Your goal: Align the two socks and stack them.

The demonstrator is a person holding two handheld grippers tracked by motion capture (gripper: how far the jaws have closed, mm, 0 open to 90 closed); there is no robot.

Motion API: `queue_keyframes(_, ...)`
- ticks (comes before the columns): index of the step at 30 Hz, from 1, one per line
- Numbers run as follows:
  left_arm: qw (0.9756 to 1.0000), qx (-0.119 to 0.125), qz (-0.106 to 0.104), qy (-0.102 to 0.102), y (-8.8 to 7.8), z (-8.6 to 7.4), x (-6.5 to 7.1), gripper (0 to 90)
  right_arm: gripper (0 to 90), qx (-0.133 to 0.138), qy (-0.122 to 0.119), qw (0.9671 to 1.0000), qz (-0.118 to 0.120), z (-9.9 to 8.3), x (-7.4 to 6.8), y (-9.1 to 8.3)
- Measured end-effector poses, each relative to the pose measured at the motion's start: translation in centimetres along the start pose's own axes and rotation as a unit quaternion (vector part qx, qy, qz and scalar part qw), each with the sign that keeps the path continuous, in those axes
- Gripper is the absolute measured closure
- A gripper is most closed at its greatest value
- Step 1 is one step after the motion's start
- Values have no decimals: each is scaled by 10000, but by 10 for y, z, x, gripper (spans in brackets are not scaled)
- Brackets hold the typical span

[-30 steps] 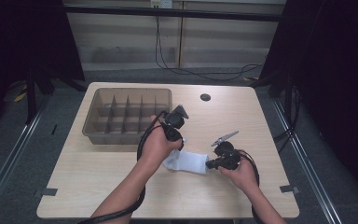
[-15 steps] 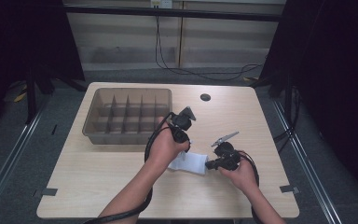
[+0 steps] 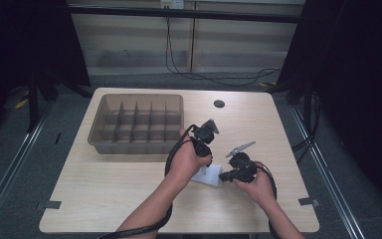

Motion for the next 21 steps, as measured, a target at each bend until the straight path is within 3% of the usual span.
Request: queue_keyframes(21,9999,-74,-54,81,31,7,8,863,898,-9,61,9999,-79,-6,7,-2)
Point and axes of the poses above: each handheld gripper's, and its own axes: y roughly forward along the jaws, z roughly out of its top, x roughly to its right, the point moved 3 cm from there along y, roughly forward along the jaws, and after that the axes turned 7 degrees about -x, right-handed, at the moved point
